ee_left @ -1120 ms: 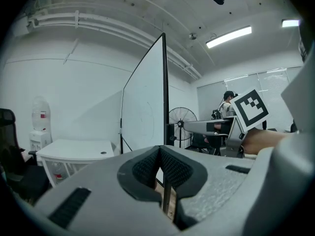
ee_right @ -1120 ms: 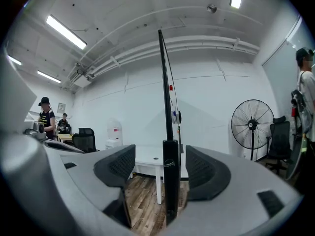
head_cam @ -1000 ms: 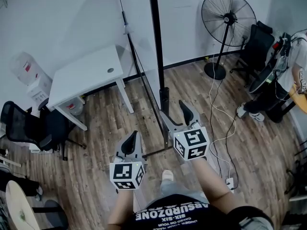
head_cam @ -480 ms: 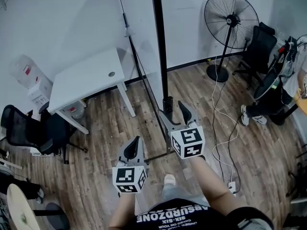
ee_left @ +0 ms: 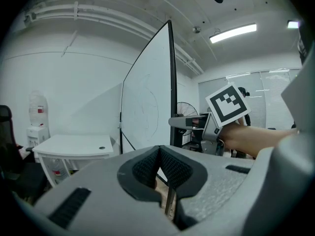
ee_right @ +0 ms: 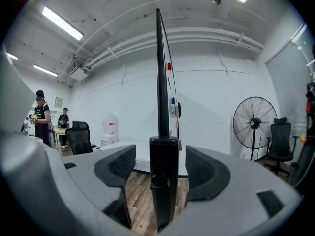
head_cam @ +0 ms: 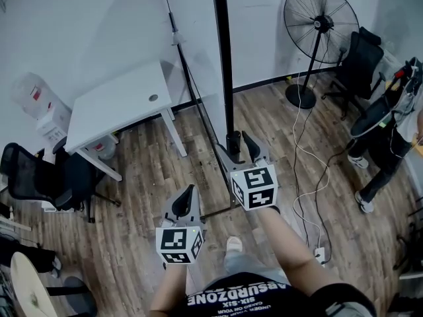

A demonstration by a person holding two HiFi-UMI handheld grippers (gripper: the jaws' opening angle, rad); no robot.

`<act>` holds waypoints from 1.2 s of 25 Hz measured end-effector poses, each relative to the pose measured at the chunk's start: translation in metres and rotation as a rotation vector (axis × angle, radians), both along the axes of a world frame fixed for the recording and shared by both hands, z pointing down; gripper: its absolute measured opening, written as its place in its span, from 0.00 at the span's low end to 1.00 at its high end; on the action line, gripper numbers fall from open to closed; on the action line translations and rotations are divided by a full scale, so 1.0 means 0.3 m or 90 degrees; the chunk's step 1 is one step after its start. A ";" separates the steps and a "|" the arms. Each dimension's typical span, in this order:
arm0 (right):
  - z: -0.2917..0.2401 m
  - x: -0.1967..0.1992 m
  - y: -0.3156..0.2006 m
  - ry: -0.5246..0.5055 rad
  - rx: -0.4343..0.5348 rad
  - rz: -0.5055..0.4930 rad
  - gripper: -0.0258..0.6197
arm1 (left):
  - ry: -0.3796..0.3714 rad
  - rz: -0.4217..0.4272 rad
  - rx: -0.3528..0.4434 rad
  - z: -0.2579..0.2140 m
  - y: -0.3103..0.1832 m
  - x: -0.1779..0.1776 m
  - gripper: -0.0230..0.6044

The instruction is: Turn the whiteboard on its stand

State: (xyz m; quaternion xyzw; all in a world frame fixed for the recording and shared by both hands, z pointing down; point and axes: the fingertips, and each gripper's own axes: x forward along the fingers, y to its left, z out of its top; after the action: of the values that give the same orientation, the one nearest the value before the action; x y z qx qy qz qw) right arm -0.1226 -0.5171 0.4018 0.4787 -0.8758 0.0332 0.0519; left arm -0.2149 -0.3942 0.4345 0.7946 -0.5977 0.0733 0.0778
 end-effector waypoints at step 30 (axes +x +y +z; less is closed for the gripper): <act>0.019 0.017 -0.025 0.005 0.011 0.058 0.33 | 0.000 -0.005 0.004 -0.002 0.024 -0.016 0.04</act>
State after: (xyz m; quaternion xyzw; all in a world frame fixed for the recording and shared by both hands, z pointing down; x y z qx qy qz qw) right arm -0.1175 -0.5245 0.4074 0.5183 -0.8533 0.0263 0.0500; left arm -0.2197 -0.3870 0.4338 0.7923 -0.6012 0.0713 0.0753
